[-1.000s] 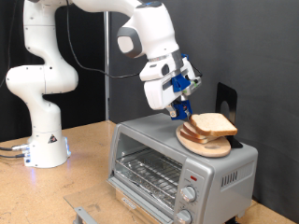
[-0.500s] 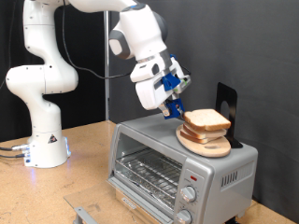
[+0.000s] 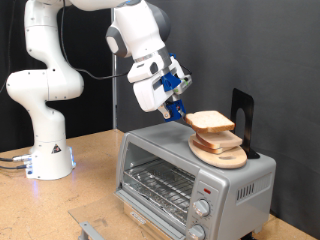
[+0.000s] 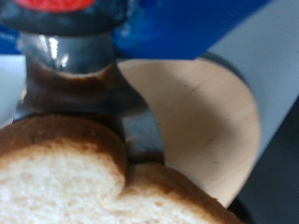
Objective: Make a piece of toast with the oven
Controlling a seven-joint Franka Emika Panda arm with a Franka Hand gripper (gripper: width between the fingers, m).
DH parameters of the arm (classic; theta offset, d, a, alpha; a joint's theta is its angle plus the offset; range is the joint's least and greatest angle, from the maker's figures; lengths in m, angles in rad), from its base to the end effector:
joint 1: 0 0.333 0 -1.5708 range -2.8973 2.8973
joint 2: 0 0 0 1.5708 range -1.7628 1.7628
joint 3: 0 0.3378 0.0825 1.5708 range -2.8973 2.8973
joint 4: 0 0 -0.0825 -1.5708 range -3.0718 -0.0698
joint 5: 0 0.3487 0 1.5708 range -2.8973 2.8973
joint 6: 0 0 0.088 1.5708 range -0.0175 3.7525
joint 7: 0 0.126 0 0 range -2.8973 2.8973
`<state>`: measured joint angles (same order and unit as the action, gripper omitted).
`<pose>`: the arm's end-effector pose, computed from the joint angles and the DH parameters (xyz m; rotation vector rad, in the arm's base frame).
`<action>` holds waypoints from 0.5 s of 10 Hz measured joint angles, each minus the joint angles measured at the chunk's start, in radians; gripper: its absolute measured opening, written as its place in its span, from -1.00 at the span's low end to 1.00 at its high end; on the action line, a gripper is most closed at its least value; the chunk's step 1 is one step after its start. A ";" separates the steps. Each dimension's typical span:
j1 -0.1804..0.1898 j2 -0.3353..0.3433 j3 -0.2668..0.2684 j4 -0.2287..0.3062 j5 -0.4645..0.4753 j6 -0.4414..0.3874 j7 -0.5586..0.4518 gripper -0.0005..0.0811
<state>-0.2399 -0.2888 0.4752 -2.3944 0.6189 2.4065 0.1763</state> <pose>0.4355 0.1261 0.4660 -2.6928 0.4691 -0.2935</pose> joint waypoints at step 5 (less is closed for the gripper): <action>-0.007 -0.091 -0.167 -0.052 0.057 -0.223 -0.401 0.19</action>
<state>-0.2472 -0.3794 0.3078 -2.4460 0.6760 2.1834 -0.2243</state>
